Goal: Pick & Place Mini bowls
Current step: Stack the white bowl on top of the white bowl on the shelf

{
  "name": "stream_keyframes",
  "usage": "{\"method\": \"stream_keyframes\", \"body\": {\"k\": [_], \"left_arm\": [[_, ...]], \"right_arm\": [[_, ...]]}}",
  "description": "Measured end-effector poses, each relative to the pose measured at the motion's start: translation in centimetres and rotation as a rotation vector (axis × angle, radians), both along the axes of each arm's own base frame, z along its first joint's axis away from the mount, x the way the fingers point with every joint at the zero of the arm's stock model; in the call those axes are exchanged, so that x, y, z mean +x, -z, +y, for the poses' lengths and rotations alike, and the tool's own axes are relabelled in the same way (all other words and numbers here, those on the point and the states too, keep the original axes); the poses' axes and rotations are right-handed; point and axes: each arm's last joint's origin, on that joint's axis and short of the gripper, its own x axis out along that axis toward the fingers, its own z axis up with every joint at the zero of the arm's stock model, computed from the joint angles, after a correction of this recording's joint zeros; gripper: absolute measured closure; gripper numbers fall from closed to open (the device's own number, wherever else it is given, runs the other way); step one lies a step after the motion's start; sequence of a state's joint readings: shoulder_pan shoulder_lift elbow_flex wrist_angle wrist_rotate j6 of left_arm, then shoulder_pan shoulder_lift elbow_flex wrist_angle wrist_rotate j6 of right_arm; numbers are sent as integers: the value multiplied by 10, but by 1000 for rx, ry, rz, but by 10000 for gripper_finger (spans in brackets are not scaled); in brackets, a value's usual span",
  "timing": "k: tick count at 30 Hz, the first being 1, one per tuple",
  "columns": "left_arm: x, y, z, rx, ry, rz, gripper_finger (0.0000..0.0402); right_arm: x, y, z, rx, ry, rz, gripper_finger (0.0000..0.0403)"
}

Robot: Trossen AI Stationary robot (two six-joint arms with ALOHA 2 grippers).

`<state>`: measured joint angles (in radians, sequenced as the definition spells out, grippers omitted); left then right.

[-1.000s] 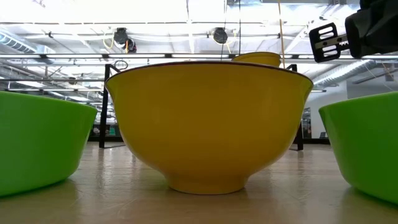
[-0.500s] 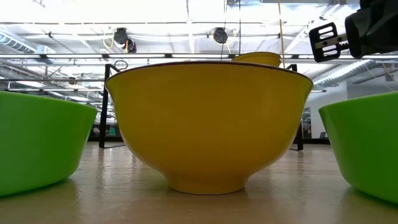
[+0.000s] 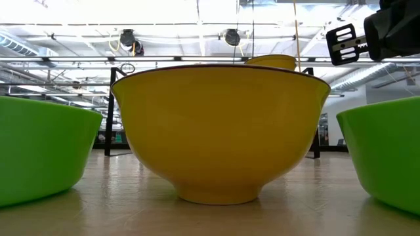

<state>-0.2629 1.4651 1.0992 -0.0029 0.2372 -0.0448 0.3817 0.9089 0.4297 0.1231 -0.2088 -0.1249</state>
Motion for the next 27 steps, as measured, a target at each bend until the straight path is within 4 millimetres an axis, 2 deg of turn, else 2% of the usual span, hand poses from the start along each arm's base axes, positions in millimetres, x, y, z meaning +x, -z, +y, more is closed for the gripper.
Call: {"method": "stream_keyframes", "body": {"k": [3,7,12,15,20,27], "left_arm": [[-8,8,-13,-88,-57,180,311],[-21,12,-39,-132,-179,331,311],[-30,22,-61,-173,-324,408,311],[-28,33,-61,-233,-458,491,310],[-16,57,-43,-349,-671,656,275],[6,95,-41,-402,-522,869,191]], "right_arm": [[0,1,0,-18,-8,-2,403],[0,1,0,-36,-18,-16,403],[0,1,0,-57,-29,-30,403],[0,1,0,-60,-29,-29,403],[0,1,-1,-64,-29,-33,403],[-1,2,-1,-69,-30,-24,403]]}}
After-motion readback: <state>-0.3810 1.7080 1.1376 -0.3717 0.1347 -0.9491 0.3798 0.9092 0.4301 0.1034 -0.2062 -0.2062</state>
